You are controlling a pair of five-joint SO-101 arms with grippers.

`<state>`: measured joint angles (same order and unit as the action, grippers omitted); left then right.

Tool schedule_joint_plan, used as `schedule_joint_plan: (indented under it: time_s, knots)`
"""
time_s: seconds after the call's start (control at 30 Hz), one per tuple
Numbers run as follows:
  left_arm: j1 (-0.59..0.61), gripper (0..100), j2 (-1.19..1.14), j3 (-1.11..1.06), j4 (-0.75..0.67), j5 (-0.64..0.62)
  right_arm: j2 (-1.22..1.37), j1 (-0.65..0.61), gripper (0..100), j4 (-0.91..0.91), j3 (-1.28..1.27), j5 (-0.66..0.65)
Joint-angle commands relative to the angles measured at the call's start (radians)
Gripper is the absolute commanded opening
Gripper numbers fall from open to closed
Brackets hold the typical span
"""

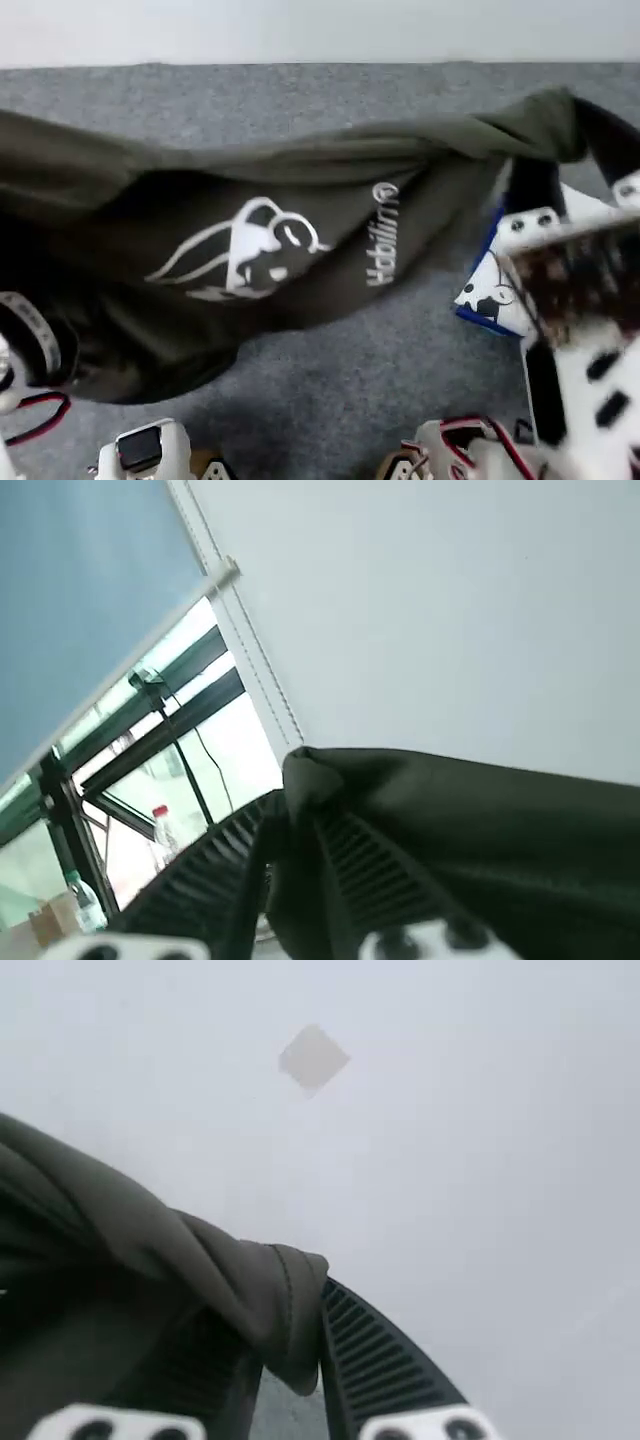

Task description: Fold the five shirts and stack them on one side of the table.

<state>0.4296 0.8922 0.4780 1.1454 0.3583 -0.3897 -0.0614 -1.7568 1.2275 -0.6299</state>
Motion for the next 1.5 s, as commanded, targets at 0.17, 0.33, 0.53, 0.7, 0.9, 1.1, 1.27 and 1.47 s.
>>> schedule_joint_plan:
  time_s: [0.17,0.33,0.53,0.7,0.9,1.1,1.27,1.47]
  knots:
    - [-0.021,0,-0.103,-0.160,0.002,0.091,-0.030,-0.033,1.0,-0.038,-0.503,-0.031]
    - [-0.117,0,-0.267,-0.407,-0.005,0.221,0.038,-0.147,1.0,0.074,-0.878,-0.028]
    - [-0.187,0,-0.562,-0.567,-0.192,0.233,0.262,-0.166,1.0,0.449,-1.108,-0.025]
    - [-0.189,0,-0.799,-0.558,-0.377,0.232,0.489,-0.165,1.0,0.700,-1.079,-0.026]
    - [-0.172,0,-0.967,-0.432,-0.460,0.232,0.725,-0.142,1.0,0.895,-0.864,-0.029]
    - [-0.129,0,-1.168,-0.179,-0.502,0.232,0.984,-0.119,1.0,0.955,-0.542,-0.114]
    - [-0.118,0,-1.313,-0.004,-0.473,0.233,1.202,-0.127,1.0,0.949,-0.270,-0.184]
    - [-0.146,0,-1.364,0.133,-0.176,0.235,1.371,-0.151,1.0,0.800,-0.006,-0.192]
